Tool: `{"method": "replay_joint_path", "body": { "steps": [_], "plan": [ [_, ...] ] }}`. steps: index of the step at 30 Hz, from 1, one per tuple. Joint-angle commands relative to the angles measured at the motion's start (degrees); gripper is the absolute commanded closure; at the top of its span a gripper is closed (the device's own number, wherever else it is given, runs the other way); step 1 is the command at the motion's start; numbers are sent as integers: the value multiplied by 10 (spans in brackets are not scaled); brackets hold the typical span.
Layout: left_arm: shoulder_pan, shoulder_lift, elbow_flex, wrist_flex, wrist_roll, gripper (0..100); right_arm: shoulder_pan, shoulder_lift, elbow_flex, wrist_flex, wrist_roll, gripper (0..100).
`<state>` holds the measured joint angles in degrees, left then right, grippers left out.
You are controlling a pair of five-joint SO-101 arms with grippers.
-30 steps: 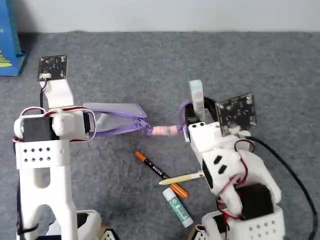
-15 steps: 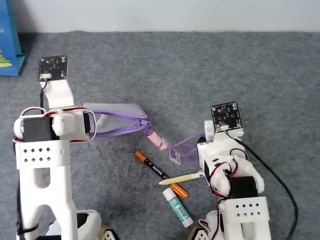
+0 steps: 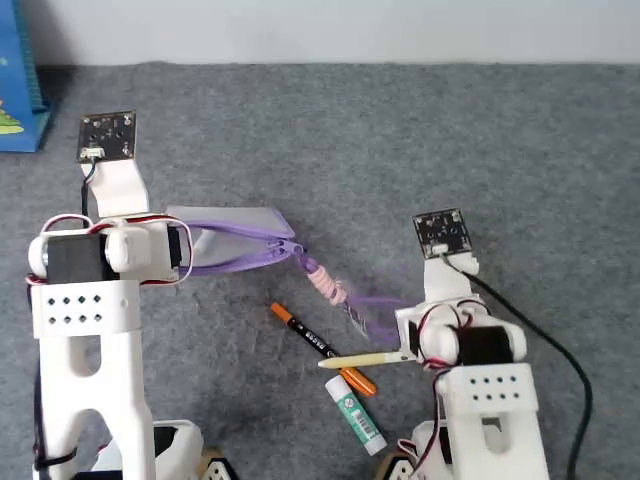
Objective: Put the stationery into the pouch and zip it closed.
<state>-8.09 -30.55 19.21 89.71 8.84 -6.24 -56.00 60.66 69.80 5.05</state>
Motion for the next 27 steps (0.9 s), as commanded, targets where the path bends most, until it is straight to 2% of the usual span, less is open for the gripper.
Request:
{"method": "replay_joint_path", "body": {
  "steps": [1,3,9,12,15,19,23,27],
  "plan": [
    [-1,-4,-29,6,7,989,7,22,-83,78,-10,831],
    [-1,-3,-29,6,7,989,7,26,-125,127,-11,832],
    [0,-6,-15,2,6,989,16,31,-204,186,-12,831],
    [0,-6,-13,1,5,989,-20,30,-220,212,-16,830],
    [1,-6,-13,1,5,989,-62,30,-235,214,-55,830],
    [0,-6,-13,2,5,989,-65,36,-236,169,-71,833],
    [0,-6,-13,3,4,989,-22,93,-210,106,-68,833],
    [0,-6,-12,2,4,989,46,222,-209,27,-50,833]
  ]
}}
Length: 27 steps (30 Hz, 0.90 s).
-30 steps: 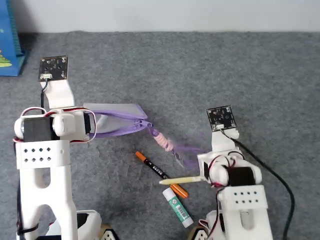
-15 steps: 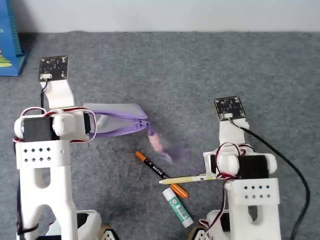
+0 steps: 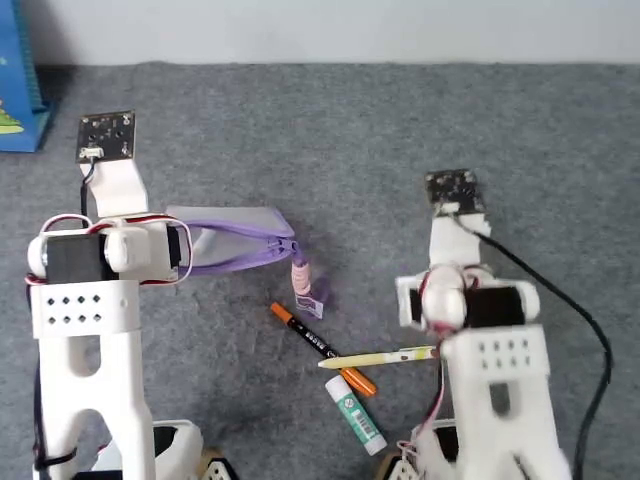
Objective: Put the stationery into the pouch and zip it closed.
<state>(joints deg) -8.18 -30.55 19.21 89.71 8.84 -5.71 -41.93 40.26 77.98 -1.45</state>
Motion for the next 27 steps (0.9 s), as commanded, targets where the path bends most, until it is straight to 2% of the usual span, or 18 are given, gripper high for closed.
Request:
{"method": "replay_joint_path", "body": {
  "steps": [1,7,16,18,22,27],
  "plan": [
    [1,-6,-12,2,4,989,53,112,-5,-75,25,833],
    [1,-6,-12,2,4,989,98,255,-5,-195,52,834],
    [1,-6,-12,4,4,989,113,393,-8,-305,60,834],
    [0,-6,-11,4,4,989,120,424,-24,-312,60,861],
    [0,-6,-11,4,4,989,134,483,-83,-310,62,995],
    [0,-6,-1,1,4,989,132,492,-100,-277,102,990]
  ]
}}
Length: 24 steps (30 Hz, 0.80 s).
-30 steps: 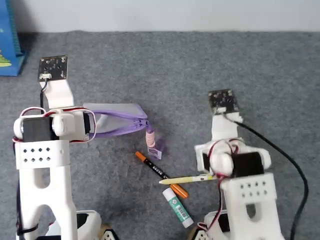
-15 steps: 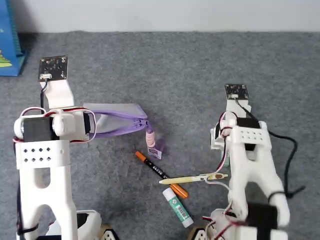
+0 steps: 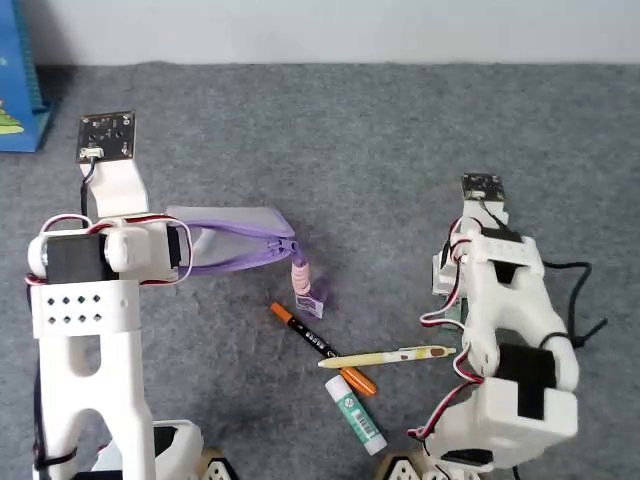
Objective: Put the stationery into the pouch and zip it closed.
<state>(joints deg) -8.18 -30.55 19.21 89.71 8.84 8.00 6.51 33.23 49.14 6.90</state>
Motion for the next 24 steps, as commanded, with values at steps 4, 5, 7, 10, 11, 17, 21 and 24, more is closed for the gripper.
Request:
{"method": "replay_joint_path", "body": {
  "steps": [4,5,7,10,11,17,21,24],
  "plan": [
    [0,-6,-1,1,4,989,-20,-57,-28,64,20,991],
    [0,-6,-1,1,4,989,-26,-80,-28,84,19,991],
    [0,-6,-2,1,4,989,-38,-134,-28,121,16,991],
    [0,-6,-2,-8,5,989,-64,-221,-28,170,16,991],
    [0,-4,-3,-9,5,989,-74,-250,-28,183,15,991],
    [4,-3,-20,-6,5,989,-156,-414,-28,247,-2,991],
    [4,-2,-22,-6,5,989,-231,-507,-28,268,-28,991],
    [4,-2,-22,-6,5,989,-286,-560,-28,262,-41,991]
  ]
}}
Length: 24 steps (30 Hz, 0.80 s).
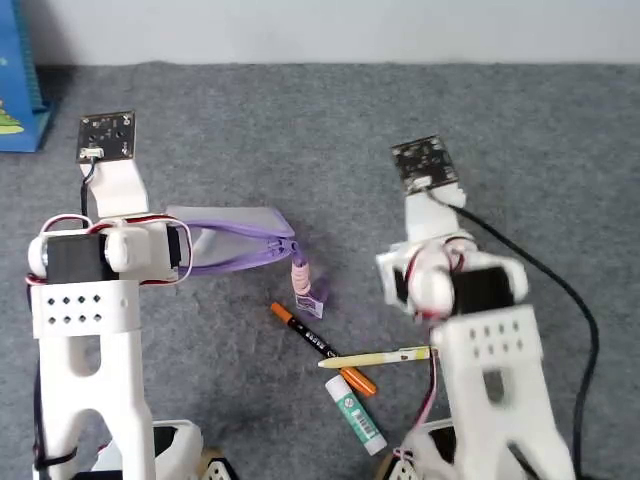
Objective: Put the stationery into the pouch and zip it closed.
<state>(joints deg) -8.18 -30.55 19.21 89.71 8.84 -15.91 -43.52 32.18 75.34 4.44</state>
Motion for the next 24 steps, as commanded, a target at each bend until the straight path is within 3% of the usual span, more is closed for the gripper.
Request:
{"method": "replay_joint_path", "body": {
  "steps": [1,14,24],
  "plan": [
    [4,-2,-22,-6,5,989,-65,-73,-18,-5,-25,991],
    [4,-2,-18,-6,5,989,-217,-102,2,-237,-130,991],
    [1,-2,-18,-6,5,989,-240,-104,189,-589,-115,991]
  ]
}}
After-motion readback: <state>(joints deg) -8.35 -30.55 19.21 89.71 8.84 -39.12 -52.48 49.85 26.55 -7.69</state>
